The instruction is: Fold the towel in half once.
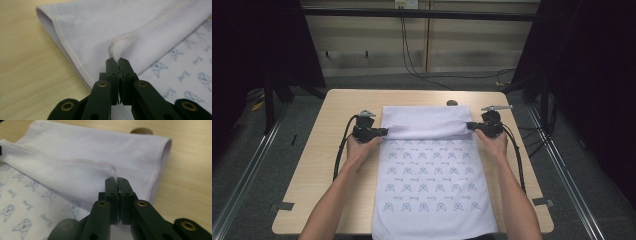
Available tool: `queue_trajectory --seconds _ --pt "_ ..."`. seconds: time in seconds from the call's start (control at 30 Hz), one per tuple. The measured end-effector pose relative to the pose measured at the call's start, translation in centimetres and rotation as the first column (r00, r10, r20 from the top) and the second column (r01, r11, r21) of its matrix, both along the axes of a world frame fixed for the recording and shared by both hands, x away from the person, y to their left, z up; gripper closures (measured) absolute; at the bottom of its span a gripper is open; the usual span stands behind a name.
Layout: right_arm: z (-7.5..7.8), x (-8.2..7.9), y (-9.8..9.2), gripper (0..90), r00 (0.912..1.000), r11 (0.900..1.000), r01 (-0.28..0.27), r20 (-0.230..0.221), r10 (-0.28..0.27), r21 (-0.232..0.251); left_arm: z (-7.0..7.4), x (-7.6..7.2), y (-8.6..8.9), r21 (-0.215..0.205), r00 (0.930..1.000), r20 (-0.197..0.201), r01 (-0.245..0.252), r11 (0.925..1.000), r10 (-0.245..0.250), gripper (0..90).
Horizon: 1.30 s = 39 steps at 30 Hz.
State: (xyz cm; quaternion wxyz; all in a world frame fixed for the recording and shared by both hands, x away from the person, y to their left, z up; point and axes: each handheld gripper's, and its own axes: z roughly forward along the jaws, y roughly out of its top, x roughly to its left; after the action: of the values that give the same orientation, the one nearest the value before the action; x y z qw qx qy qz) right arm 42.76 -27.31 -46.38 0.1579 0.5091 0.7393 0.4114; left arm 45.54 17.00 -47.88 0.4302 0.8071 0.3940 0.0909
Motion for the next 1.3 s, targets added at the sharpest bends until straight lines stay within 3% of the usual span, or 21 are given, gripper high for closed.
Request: queue_trajectory --seconds 0.03,0.07,0.13,0.23,0.3,0.33,0.5,0.63,0.73,0.83,0.87,0.9,0.97,1.1,1.17,1.3 --pt "1.3 -0.3 -0.2 88.2 0.9995 1.0 -0.013 0.029 0.013 0.007 0.8 -0.3 0.4 -0.022 0.9999 0.011 0.013 0.9997 -0.013 88.0" --pt "1.3 -0.3 -0.2 88.2 0.9995 1.0 -0.013 0.029 0.013 0.007 1.7 -0.7 0.8 -0.03 0.9994 0.032 0.018 0.9994 -0.017 88.0" --pt "3.0 -0.8 -0.5 88.2 0.9977 0.999 -0.031 0.061 0.03 0.025 3.5 -1.4 1.7 -0.047 0.9975 0.065 0.031 0.9984 -0.028 88.0" --pt "5.7 -1.8 -1.2 87.7 0.9897 0.993 -0.091 0.117 0.083 0.069 5.8 -2.7 2.9 -0.039 0.9947 0.102 0.018 0.9991 -0.014 88.0" --pt "8.1 -3.2 -0.7 87.7 0.9804 0.991 -0.13 0.155 0.121 0.044 6.9 -3.7 3.2 -0.044 0.9903 0.134 0.042 0.9981 -0.035 88.1" --pt "8.1 -3.2 -0.7 87.7 0.9804 0.991 -0.13 0.155 0.121 0.044 7.2 -4.1 3.3 -0.048 0.9893 0.14 0.05 0.9976 -0.043 88.1" --pt "10.2 -4.9 -1.1 87.9 0.9712 0.988 -0.149 0.194 0.139 0.038 10.7 -6.6 3.9 -0.091 0.9713 0.225 0.1 0.9908 -0.078 88.1" --pt "12.5 -6.4 -1.8 87.9 0.9579 0.985 -0.161 0.25 0.141 0.06 13.8 -8.0 4.1 -0.101 0.9597 0.259 0.139 0.9851 -0.109 88.1" --pt "14.4 -7.7 -2.1 87.9 0.947 0.985 -0.162 0.29 0.138 0.058 15.5 -9.2 4.2 -0.133 0.9515 0.285 0.159 0.9783 -0.116 88.0" --pt "15.3 -8.9 -2.5 87.9 0.9336 0.982 -0.173 0.33 0.139 0.075 15.7 -10.7 4.1 -0.146 0.947 0.295 0.177 0.9733 -0.128 88.0" --pt "15.1 -9.5 -2.6 87.9 0.9261 0.978 -0.188 0.347 0.148 0.085 15.3 -11.3 4.1 -0.152 0.9438 0.301 0.188 0.9702 -0.136 88.0" --pt "14.8 -10.1 -2.7 87.9 0.924 0.977 -0.197 0.349 0.156 0.085 14.7 -11.9 4.0 -0.151 0.9451 0.29 0.2 0.9681 -0.15 88.0" --pt "13.6 -11.4 -3.0 88.0 0.9256 0.976 -0.203 0.34 0.166 0.076 13.3 -13.3 4.0 -0.135 0.9428 0.284 0.219 0.9663 -0.174 88.0" --pt "11.4 -14.2 -3.5 87.9 0.9285 0.968 -0.234 0.316 0.196 0.088 11.6 -15.1 4.3 -0.169 0.9488 0.251 0.239 0.9562 -0.193 88.0" --pt "11.8 -15.9 -3.6 87.9 0.9216 0.969 -0.243 0.324 0.214 0.053 11.9 -15.6 4.3 -0.171 0.946 0.256 0.247 0.9537 -0.199 88.0" --pt "11.9 -17.2 -3.4 88.0 0.9192 0.967 -0.254 0.32 0.23 0.034 11.7 -16.5 4.0 -0.156 0.946 0.243 0.256 0.9541 -0.214 88.0"
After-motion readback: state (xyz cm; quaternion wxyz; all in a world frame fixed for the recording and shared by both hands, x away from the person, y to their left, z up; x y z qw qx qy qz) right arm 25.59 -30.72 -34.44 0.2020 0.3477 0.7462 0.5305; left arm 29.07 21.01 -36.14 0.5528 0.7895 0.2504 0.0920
